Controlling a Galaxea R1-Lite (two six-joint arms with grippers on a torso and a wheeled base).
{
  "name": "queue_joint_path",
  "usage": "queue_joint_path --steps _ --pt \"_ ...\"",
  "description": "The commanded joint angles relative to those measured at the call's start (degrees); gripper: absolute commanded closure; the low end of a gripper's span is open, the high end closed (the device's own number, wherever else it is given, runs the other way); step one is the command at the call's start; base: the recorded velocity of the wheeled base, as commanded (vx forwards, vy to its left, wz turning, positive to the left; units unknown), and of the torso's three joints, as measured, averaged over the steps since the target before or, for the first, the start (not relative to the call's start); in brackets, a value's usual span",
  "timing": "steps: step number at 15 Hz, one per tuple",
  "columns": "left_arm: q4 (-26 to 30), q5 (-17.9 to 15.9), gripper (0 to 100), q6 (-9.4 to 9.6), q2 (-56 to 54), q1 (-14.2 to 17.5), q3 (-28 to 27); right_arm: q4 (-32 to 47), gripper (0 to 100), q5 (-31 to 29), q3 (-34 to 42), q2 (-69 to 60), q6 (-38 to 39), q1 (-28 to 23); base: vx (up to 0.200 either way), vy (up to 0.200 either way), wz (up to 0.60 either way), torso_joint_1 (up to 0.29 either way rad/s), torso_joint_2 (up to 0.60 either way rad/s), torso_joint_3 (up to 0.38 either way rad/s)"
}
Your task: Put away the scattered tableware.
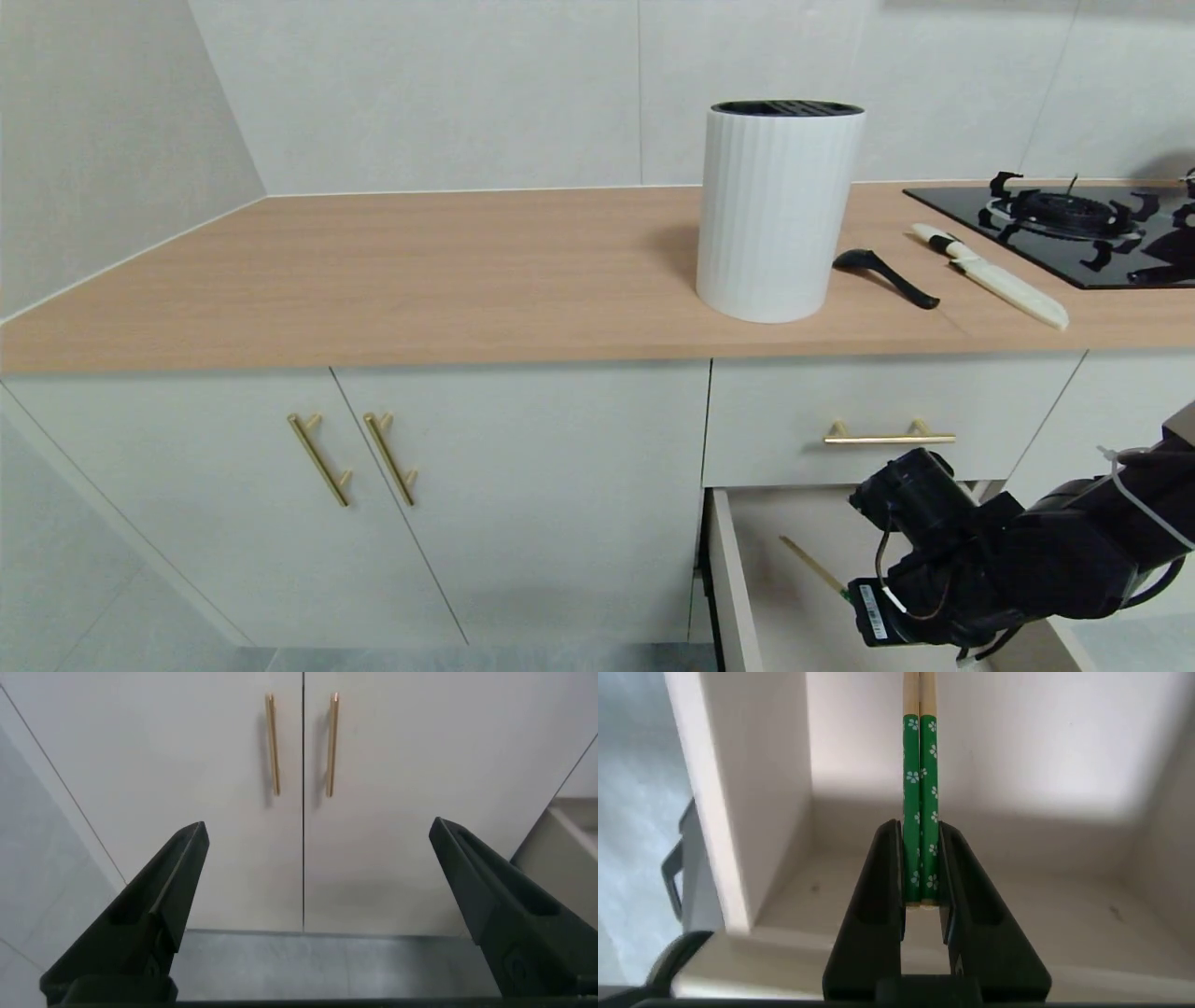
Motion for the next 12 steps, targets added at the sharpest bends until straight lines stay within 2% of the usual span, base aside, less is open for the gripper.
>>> queue_joint_path --steps 1,4,7,12 --pt "-0.1 0.0 0 -0.02 0.0 0.0 0.0 -0.6 100 0.0 0.8 0.0 0.0 0.2 0.0 0.0 0.0 -0.154 0.45 0.31" --pt "-0.1 0.0 0 -0.02 0.0 0.0 0.0 -2.0 100 -0.8 1.2 -0.4 0.0 0.3 0.0 0.0 0.0 -0.134 0.45 0.31" --pt "-0.1 0.0 0 -0.02 0.0 0.0 0.0 -7.9 100 -2.1 3.9 -0.5 -0.1 0.4 0.0 0.0 0.0 -0.106 0.45 0.334" --pt "-0.1 0.0 0 -0.02 0.0 0.0 0.0 -8.8 100 -3.0 4.1 -5.1 -0.2 0.4 0.0 0.0 0.0 -0.026 0.12 0.075"
